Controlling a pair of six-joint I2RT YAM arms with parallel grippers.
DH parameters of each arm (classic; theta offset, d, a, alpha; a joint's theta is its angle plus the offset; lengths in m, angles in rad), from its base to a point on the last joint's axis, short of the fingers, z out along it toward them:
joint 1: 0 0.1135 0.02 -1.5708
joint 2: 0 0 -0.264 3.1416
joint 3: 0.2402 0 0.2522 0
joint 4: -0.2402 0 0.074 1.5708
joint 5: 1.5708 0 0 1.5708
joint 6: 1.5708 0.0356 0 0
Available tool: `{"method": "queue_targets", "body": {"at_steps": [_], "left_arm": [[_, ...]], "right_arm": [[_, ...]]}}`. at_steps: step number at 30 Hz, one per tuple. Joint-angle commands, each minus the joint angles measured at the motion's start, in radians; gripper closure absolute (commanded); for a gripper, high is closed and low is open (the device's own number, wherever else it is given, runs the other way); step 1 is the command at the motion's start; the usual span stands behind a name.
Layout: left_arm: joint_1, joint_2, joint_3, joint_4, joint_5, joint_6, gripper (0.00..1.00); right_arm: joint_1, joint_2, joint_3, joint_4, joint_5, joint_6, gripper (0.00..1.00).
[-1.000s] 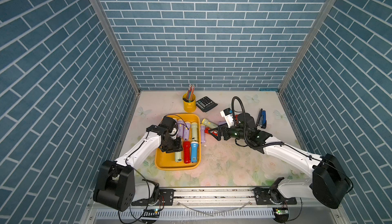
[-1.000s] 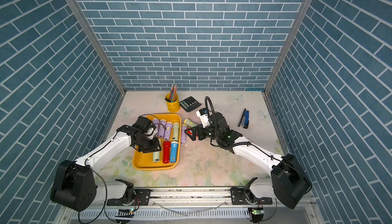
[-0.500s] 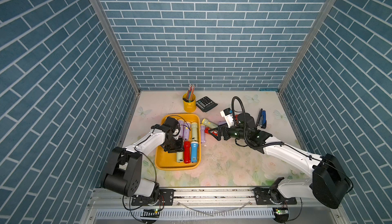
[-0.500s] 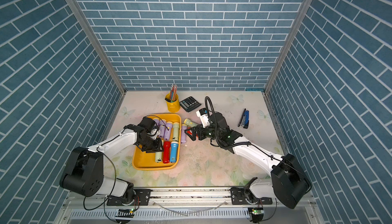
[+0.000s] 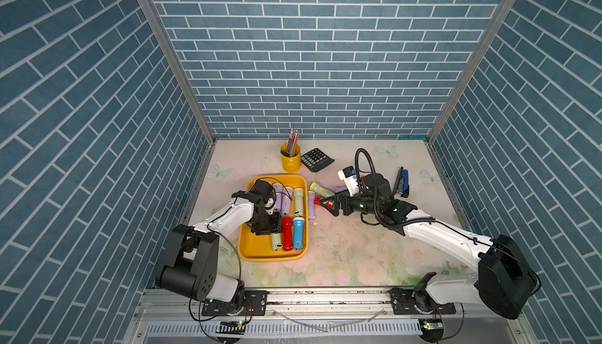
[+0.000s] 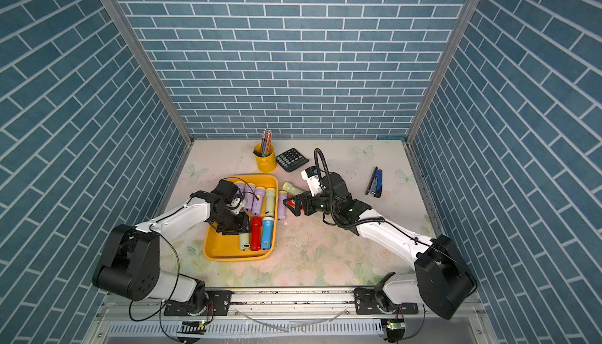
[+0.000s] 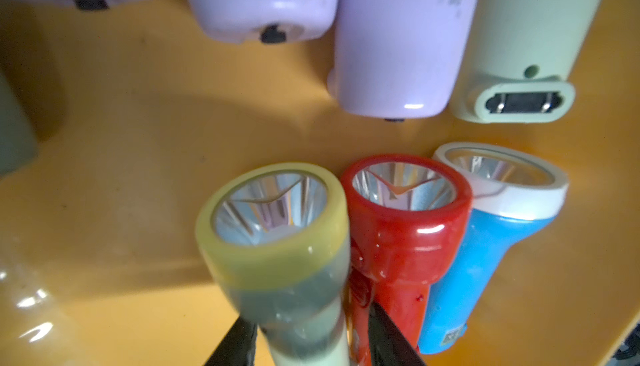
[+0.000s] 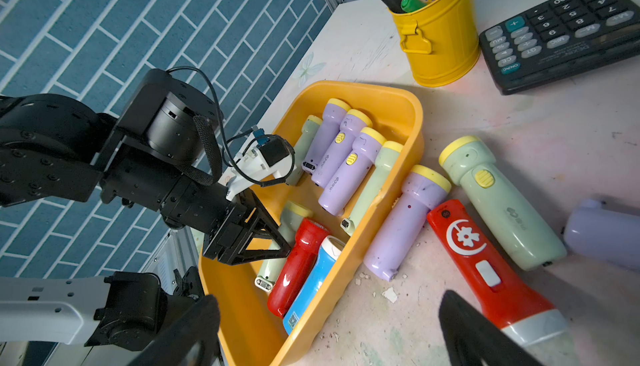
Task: Put the flashlights into the storage boxes
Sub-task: Place the flashlight at the storage box.
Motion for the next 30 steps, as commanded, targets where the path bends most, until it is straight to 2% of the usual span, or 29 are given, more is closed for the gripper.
{"method": "queue_targets", "body": {"at_steps": [1, 23, 30], "left_arm": [[0.0, -0.014, 0.016, -0.033, -0.006, 0.006, 0.46], [0.0, -0.158, 0.029, -0.026, 0.033, -0.045, 0.47], [0.0, -0.204, 0.042, -0.007, 0.039, -0.064, 0.47]], "right_arm": [[-0.003, 0.009, 0.015, 0.027, -0.005, 0.017, 0.01], [-0.003, 0.003, 0.016, 0.026, 0.001, 0.022, 0.01], [-0.004, -0.03, 0.051, -0.113, 0.067, -0.026, 0.01]]}}
